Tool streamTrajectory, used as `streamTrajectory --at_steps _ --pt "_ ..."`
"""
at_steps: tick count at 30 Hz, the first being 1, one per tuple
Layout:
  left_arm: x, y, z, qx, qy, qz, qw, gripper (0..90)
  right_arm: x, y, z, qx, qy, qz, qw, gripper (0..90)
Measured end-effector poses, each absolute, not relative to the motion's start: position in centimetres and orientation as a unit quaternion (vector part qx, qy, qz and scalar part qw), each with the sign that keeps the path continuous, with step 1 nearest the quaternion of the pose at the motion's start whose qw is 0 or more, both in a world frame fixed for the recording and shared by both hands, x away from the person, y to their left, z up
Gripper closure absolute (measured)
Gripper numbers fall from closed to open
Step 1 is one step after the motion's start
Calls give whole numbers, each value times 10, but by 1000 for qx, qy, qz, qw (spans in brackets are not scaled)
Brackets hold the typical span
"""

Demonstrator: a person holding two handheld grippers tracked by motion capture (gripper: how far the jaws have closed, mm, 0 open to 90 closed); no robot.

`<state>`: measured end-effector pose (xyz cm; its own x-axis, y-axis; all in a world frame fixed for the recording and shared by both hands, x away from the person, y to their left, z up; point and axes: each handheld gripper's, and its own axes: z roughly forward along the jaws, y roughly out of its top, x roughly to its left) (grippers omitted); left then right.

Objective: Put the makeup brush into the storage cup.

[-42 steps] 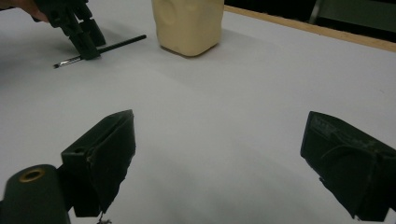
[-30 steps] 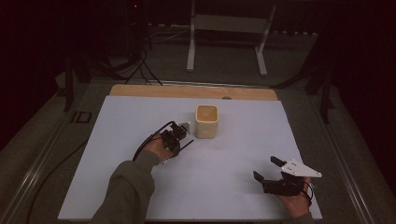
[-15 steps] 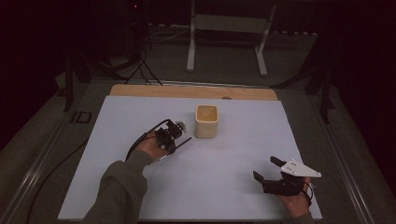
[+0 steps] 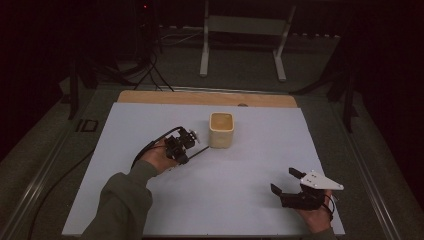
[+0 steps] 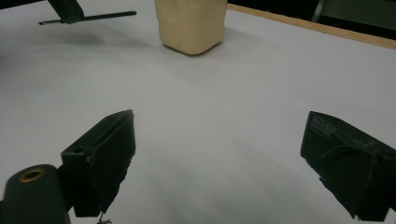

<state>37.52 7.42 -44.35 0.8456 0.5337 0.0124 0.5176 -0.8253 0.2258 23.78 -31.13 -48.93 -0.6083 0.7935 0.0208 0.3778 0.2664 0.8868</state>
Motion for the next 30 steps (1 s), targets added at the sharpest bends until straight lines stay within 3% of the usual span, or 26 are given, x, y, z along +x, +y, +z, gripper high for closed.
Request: streamTrajectory --at_steps 30 --pt "341 58 -397 968 189 81 144 866 241 -304 -470 355 767 495 201 99"
